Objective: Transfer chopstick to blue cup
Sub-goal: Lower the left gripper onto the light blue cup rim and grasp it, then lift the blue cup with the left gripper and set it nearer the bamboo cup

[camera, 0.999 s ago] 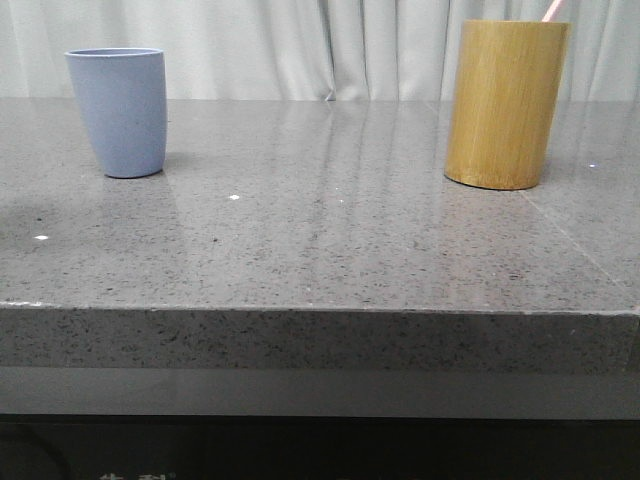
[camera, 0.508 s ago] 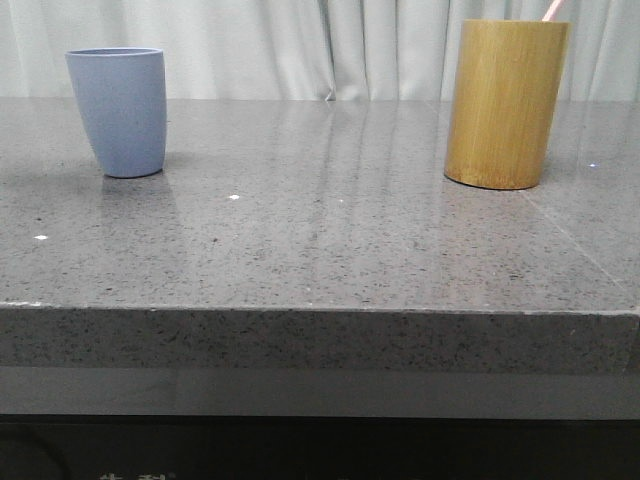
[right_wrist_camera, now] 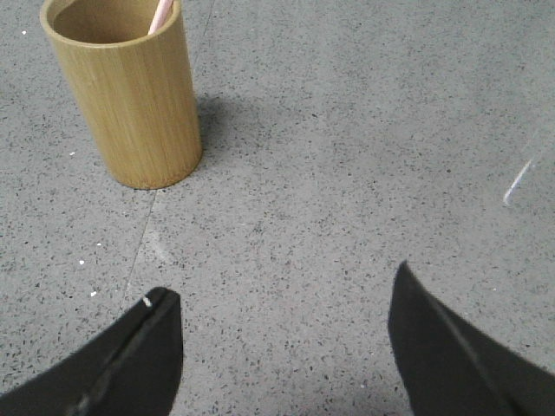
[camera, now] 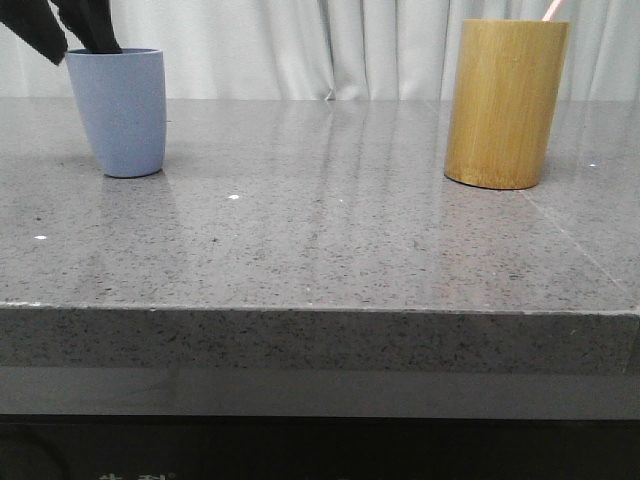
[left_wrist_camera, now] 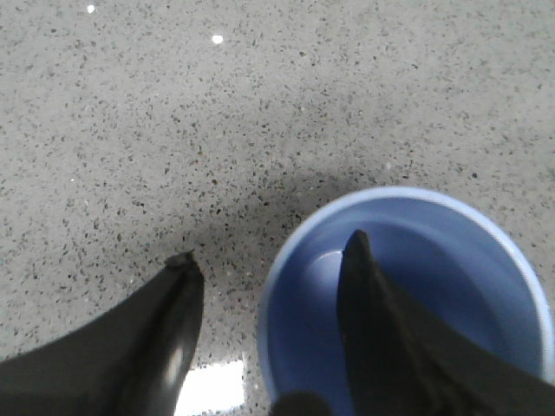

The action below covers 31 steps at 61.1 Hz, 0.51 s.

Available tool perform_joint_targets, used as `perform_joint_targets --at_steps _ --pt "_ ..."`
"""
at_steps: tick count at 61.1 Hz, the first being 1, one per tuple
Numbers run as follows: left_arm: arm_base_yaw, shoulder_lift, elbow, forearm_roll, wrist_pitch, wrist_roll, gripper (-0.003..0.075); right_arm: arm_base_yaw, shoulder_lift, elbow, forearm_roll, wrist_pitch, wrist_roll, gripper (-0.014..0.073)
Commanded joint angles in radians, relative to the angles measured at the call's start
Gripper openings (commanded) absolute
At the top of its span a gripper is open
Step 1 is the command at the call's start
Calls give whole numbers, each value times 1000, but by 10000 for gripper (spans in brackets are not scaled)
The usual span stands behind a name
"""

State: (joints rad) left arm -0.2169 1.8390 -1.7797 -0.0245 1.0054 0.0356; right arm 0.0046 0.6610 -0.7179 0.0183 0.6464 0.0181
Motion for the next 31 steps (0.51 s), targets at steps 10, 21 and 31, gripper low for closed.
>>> perform_joint_targets --at_steps 10,21,31 --pt "-8 -33 -51 -2 -25 1 181 -2 4 -34 3 -71 -10 519" --pt "-8 -33 -55 -2 -25 1 6 -2 4 -34 3 -72 -10 519" --pt "-22 -33 -74 -5 26 1 -19 -2 4 -34 3 -83 -10 519"
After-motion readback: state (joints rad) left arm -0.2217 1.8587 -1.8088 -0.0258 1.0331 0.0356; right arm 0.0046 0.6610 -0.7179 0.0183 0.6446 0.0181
